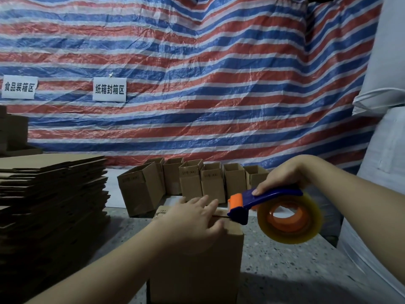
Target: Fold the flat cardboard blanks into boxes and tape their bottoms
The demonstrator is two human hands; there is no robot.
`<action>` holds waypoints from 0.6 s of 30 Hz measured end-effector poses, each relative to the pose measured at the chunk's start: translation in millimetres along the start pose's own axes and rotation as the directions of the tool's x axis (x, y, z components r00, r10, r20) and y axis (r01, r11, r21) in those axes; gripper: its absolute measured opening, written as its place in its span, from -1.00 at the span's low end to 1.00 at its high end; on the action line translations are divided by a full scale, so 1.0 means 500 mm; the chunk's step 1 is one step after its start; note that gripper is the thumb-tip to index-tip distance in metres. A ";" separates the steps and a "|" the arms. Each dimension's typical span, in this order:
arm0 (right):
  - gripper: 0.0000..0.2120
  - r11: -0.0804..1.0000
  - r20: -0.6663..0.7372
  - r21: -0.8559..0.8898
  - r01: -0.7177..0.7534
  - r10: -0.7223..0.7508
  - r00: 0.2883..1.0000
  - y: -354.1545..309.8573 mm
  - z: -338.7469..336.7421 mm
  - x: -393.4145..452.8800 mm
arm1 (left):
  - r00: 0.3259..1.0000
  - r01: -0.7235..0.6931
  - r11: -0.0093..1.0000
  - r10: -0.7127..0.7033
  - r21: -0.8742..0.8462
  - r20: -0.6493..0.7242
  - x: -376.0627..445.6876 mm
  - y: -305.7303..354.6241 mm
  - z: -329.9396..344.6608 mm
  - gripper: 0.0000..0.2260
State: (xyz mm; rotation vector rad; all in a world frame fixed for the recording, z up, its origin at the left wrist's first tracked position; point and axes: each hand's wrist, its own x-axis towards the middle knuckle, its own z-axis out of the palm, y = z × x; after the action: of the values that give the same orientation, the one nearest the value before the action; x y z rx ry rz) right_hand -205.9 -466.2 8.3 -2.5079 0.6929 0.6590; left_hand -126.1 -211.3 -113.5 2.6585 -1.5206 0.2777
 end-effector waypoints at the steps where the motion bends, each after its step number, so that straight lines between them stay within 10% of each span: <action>1: -0.26 1.000 0.003 0.005 0.002 -0.002 1.000 0.000 0.000 0.000 | 1.000 -0.024 1.000 0.024 -0.020 -0.006 0.006 0.014 0.001 -0.31; 11: -0.02 0.994 0.011 0.092 0.065 -0.066 0.998 0.049 -0.002 0.003 | 1.000 -0.020 1.000 0.020 -0.013 -0.006 0.015 0.039 0.035 -0.18; 18: -0.29 0.995 0.004 0.102 0.008 -0.008 1.000 0.115 -0.009 -0.025 | 0.999 -0.031 0.999 0.030 -0.028 -0.020 0.014 0.038 0.037 -0.23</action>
State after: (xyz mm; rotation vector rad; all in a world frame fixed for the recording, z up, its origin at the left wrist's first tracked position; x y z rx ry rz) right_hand -246.5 -508.7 1.7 -2.4139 0.6967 0.6098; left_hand -136.6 -229.4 -130.9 2.6053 -1.5488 0.2802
